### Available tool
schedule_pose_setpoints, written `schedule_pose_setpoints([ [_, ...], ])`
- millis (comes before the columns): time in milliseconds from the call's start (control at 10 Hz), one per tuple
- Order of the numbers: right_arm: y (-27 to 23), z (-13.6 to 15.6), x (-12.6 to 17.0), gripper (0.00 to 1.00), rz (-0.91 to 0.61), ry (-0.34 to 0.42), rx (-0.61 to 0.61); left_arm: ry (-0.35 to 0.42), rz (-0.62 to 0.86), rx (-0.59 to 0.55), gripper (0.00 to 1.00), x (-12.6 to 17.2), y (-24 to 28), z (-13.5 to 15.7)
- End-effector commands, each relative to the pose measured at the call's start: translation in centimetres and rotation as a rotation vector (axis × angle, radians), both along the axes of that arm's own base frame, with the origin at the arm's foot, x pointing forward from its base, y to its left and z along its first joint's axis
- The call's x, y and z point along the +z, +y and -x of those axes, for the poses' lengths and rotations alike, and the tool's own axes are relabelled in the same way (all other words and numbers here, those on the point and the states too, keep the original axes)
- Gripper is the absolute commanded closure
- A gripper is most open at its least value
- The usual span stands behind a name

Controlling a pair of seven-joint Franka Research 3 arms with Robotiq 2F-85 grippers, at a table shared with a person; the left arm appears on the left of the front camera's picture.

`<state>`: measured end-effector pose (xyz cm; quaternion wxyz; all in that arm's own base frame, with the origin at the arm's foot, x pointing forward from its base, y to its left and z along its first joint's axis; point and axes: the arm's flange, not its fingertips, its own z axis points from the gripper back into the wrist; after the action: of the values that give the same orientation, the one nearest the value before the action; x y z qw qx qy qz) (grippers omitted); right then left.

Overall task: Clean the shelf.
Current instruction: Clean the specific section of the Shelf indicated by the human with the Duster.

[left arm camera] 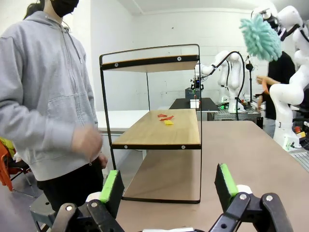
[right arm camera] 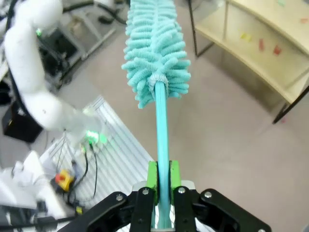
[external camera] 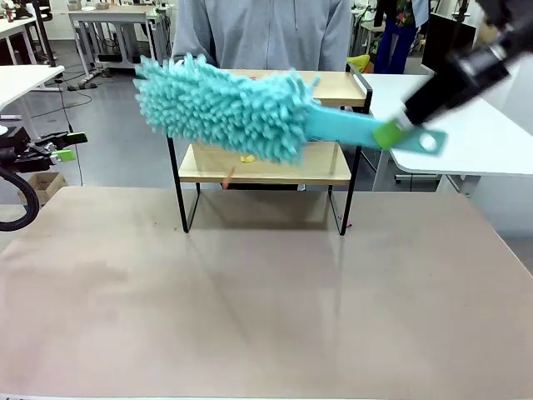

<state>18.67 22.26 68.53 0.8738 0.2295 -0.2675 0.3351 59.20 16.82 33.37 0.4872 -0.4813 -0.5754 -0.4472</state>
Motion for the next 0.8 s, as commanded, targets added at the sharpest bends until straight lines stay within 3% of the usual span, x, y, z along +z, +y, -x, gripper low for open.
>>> schedule_pose_setpoints([
  [0,5.1,-2.6,2.2,0.87,-0.050,-0.049,-0.231,-0.004,-0.001,0.000,0.00,0.3,-0.1,0.1],
  [300,11.7,-7.9,4.6,0.87,-0.131,-0.040,-0.529,-0.004,-0.001,0.000,0.00,0.3,-0.1,0.1],
  [500,13.1,-10.7,5.0,0.87,-0.117,0.035,-0.534,-0.004,-0.001,0.000,0.00,0.3,-0.1,0.1],
  [600,10.9,-8.3,3.5,0.87,-0.137,-0.022,-0.474,-0.004,-0.001,0.000,0.00,0.3,-0.1,0.1],
  [700,10.9,-8.3,3.5,0.87,-0.137,-0.022,-0.474,-0.004,-0.001,0.000,0.00,0.3,-0.1,0.1],
])
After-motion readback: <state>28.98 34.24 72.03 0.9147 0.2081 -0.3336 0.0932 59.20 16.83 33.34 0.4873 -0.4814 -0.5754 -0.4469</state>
